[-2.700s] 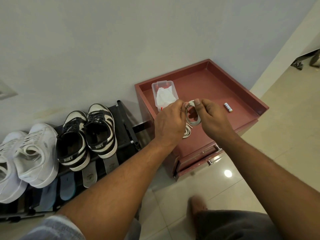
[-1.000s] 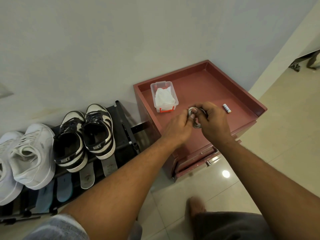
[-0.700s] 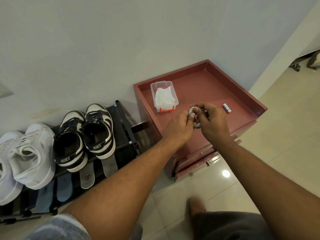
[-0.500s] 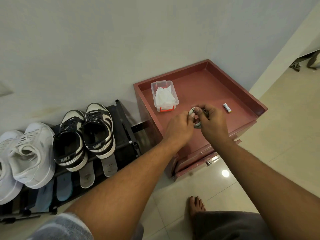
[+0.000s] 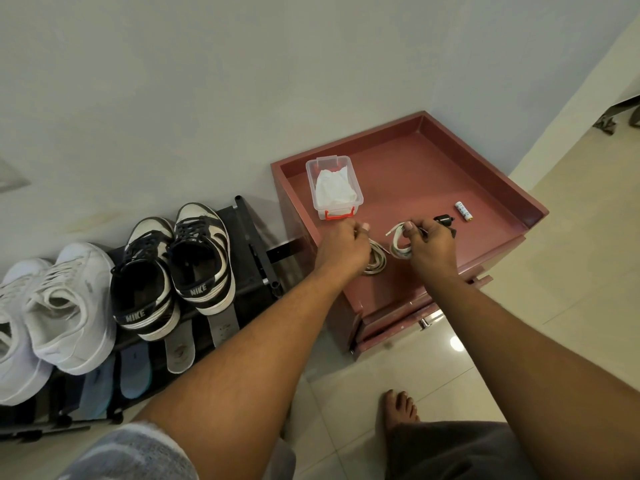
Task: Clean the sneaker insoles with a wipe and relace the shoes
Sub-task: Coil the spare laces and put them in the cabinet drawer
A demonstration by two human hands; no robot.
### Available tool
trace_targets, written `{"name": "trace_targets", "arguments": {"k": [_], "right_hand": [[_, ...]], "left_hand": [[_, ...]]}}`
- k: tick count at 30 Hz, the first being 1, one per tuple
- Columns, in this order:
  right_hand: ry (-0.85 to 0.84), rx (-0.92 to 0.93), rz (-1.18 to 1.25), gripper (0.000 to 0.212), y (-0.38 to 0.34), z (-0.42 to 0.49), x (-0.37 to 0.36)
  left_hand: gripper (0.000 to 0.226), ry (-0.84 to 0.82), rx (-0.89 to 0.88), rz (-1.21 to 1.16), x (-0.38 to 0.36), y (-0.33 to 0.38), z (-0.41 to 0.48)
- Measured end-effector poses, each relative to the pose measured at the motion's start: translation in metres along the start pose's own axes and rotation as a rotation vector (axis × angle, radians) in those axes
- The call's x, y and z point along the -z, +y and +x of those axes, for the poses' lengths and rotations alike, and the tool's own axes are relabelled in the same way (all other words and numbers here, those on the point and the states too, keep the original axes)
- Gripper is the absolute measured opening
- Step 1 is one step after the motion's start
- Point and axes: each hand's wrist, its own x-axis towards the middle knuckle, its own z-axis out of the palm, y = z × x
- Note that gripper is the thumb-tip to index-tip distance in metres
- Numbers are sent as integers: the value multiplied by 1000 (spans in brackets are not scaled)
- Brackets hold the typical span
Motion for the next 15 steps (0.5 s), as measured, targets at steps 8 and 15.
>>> {"name": "trace_targets", "arguments": {"k": [8, 15], "right_hand": [[20, -17, -104, 19, 14, 11, -15], [51, 41, -239, 19, 15, 18, -21]], "left_hand": [[23, 47, -11, -24, 8, -12, 11], [21, 40, -22, -33, 11, -18, 13]]}}
